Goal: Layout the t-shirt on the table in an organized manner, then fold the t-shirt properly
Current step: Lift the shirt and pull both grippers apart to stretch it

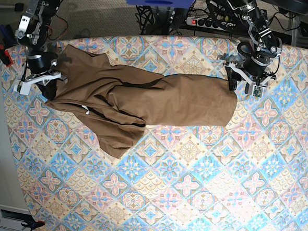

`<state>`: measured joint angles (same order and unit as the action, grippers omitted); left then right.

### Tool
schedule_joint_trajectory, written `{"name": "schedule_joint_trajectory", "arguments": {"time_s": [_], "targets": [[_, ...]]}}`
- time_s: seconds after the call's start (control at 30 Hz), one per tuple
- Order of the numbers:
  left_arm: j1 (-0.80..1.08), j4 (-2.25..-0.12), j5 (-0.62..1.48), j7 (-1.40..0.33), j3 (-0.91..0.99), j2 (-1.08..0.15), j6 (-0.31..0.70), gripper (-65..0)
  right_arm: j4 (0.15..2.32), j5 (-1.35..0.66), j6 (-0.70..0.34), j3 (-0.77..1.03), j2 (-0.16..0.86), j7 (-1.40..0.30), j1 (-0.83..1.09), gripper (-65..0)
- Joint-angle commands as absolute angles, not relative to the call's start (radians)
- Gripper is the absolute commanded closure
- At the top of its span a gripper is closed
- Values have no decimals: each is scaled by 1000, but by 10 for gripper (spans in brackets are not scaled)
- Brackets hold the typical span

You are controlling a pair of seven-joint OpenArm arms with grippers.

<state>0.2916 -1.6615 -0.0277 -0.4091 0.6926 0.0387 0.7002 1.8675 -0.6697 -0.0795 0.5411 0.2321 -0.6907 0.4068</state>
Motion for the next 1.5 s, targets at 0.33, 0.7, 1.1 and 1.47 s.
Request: {"name": "schedule_joint_trajectory", "arguments": {"time_s": [0.33, 0.7, 1.1, 1.47], "targets": [[325, -1774, -38, -414, 552, 61, 698, -80, 1886, -677, -87, 545, 245, -664, 404, 0], [360, -1842, -38, -414, 558, 61, 698, 0, 1885, -677, -87, 545, 245, -664, 403, 0], [349, -2006, -33, -412, 720, 157, 698, -292, 1885, -677, -87, 545, 245, -664, 403, 0], [294, -1842, 58, -479, 704, 25, 698, -306, 1885, -677, -87, 545, 245, -665, 404, 0]]}}
